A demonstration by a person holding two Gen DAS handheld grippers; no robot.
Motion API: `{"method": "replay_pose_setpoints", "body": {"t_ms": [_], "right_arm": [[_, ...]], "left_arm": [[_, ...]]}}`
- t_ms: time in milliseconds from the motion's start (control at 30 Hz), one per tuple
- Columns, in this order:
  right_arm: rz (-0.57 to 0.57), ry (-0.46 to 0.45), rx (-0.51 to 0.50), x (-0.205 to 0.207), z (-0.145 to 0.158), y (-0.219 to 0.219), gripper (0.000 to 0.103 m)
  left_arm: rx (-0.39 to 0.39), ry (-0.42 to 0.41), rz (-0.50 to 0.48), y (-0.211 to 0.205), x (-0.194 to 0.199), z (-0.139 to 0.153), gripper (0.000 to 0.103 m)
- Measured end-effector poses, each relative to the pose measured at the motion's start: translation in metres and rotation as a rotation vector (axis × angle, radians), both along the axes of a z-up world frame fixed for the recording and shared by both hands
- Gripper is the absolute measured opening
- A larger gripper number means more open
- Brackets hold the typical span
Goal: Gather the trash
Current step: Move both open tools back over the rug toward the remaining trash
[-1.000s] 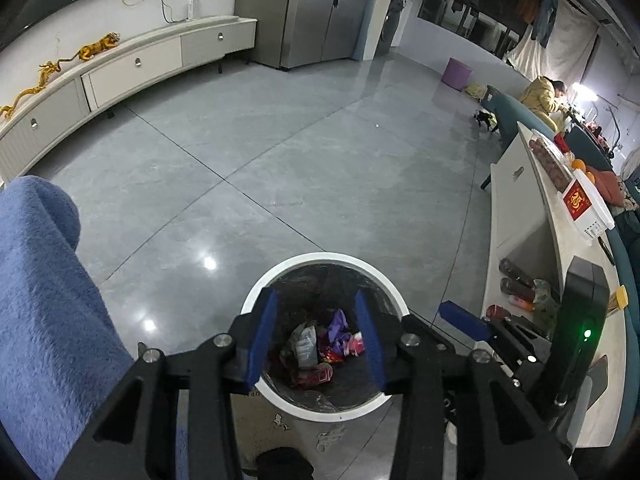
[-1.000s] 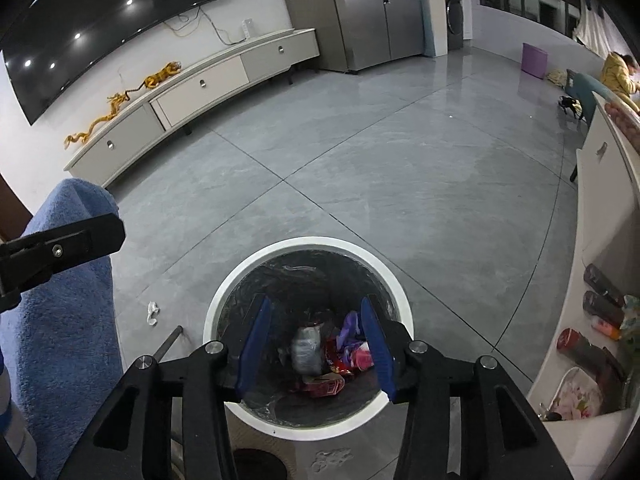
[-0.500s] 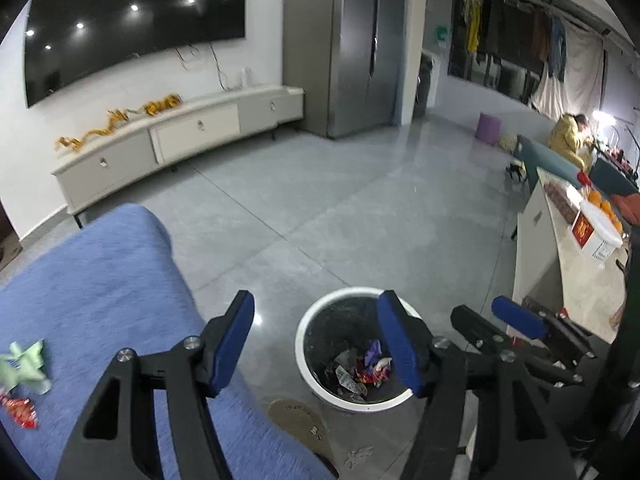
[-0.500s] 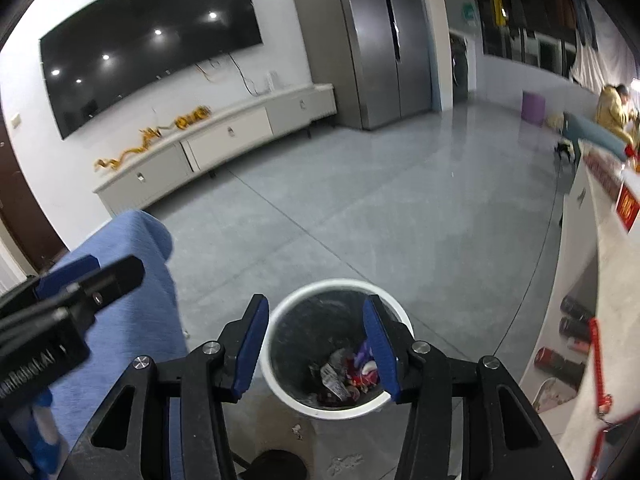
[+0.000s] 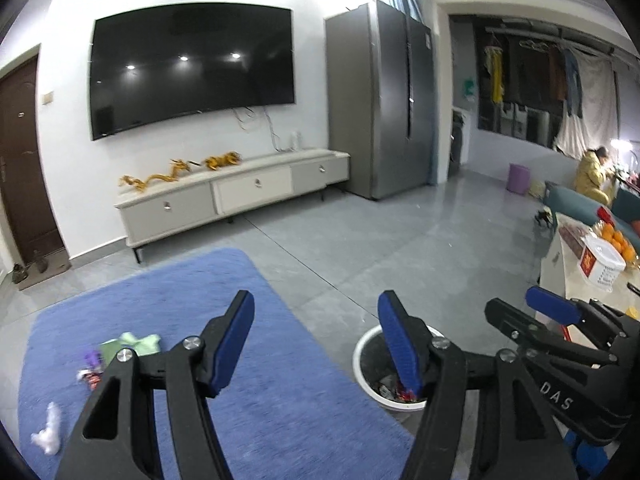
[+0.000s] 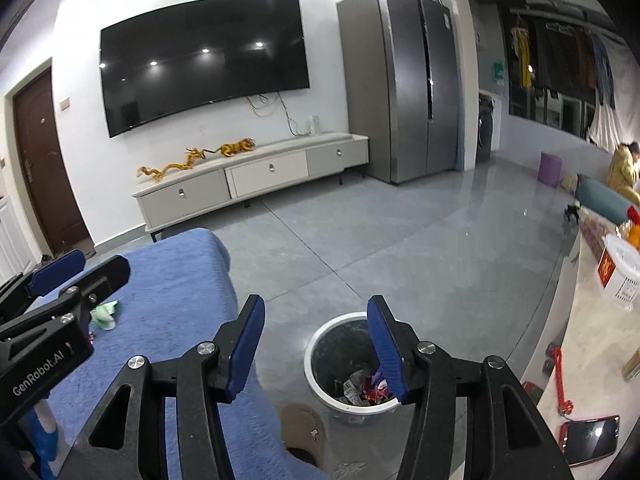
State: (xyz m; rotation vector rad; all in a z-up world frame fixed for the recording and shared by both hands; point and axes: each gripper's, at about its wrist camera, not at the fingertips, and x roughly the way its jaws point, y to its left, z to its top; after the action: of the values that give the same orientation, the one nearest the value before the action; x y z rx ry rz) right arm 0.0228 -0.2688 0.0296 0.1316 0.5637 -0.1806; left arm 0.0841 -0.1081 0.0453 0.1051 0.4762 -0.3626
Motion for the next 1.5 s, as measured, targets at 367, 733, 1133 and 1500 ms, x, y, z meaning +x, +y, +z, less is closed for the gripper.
{"method": "replay_pose_setpoints", "body": {"t_ms": [367,733,1133,1500], "right_arm": [[0.073,-0.086,-0.062,-0.026,0.032,0.055,0.059],[0.159,-0.142,-0.107,-0.045,0.050,0.098,0.061],[0.210,-0.162,-0.131,-0.046,0.057,0.120,0.062],[0.225,-0.103,-0.123,-0.018,0.034,0.125,0.063]], "left_arm": [[-0.051,-0.077,0.113,0.068,-0.045,0.022,0.068],[-0.084,-0.136,0.173,0.106,-0.082,0.033,0.072],[-0.099,-0.149,0.195,0.130,-0.098,0.035,0.072],[-0.110,-0.094,0.203,0.141,-0.070,0.020,0.072]]}}
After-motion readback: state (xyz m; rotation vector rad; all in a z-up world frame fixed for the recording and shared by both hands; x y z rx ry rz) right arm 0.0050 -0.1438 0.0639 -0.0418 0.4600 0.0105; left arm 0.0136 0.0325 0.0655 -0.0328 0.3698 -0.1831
